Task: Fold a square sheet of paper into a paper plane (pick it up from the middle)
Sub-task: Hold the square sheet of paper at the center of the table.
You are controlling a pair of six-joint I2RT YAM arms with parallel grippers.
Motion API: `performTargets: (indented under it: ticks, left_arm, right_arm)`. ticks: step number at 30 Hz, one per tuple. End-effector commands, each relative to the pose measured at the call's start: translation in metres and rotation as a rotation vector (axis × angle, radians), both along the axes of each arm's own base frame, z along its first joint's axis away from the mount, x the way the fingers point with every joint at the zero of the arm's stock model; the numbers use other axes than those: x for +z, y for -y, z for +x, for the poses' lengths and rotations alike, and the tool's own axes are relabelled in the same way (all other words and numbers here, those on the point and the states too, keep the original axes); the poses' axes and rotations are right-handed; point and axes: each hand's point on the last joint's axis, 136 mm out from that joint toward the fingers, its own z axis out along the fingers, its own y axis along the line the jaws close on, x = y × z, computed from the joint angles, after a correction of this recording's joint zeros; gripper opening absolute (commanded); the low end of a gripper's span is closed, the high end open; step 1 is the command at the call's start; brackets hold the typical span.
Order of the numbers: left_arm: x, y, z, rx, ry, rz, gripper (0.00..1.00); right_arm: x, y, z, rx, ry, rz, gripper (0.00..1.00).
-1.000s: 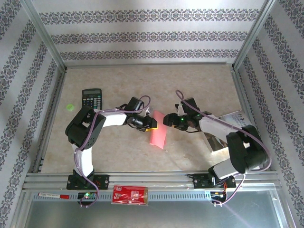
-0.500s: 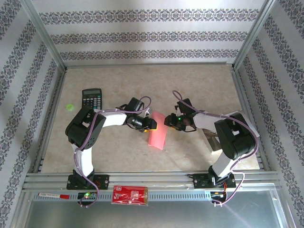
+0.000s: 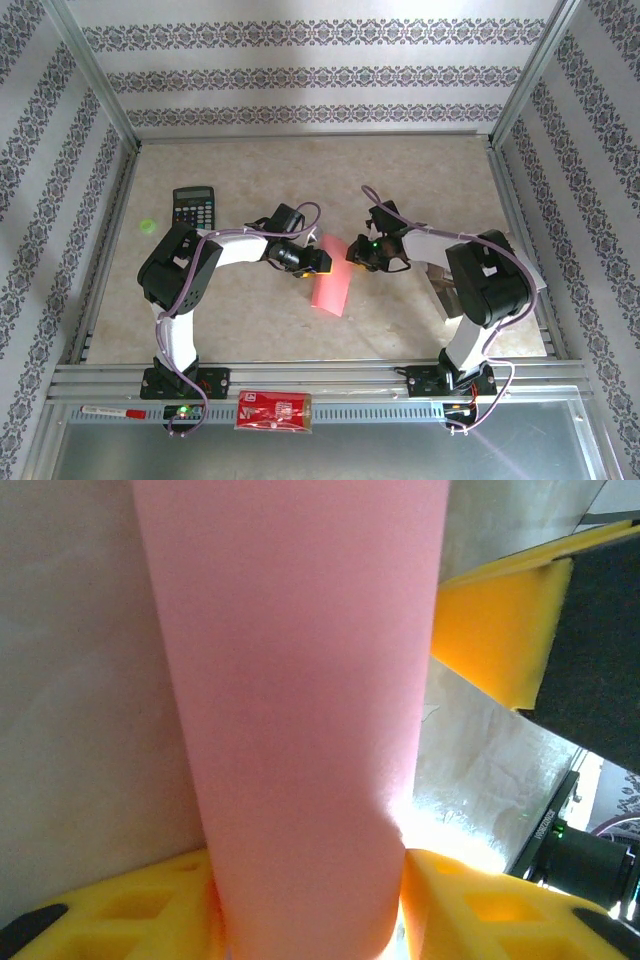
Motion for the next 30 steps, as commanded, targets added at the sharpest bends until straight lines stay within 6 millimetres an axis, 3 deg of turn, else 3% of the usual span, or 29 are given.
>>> performTargets:
  ticks: [1, 17, 25, 30]
  left_arm:
    - [-0.022, -0.021, -0.002, 0.017, -0.013, 0.125, 0.48]
    - [-0.023, -0.035, -0.001, 0.049, 0.003, 0.207, 0.58]
    - [-0.030, -0.037, -0.002, 0.055, -0.011, 0.226, 0.48]
    - [-0.036, -0.040, -0.002, 0.066, -0.024, 0.245, 0.41]
  right_arm:
    - [0.029, -0.042, 0.036, 0.071, 0.189, 0.125, 0.24]
    - [0.016, -0.049, 0.038, 0.083, 0.166, 0.113, 0.21]
    - [0.009, -0.048, 0.035, 0.081, 0.154, 0.104, 0.19]
    - [0.021, -0.047, 0.039, 0.079, 0.179, 0.127, 0.21]
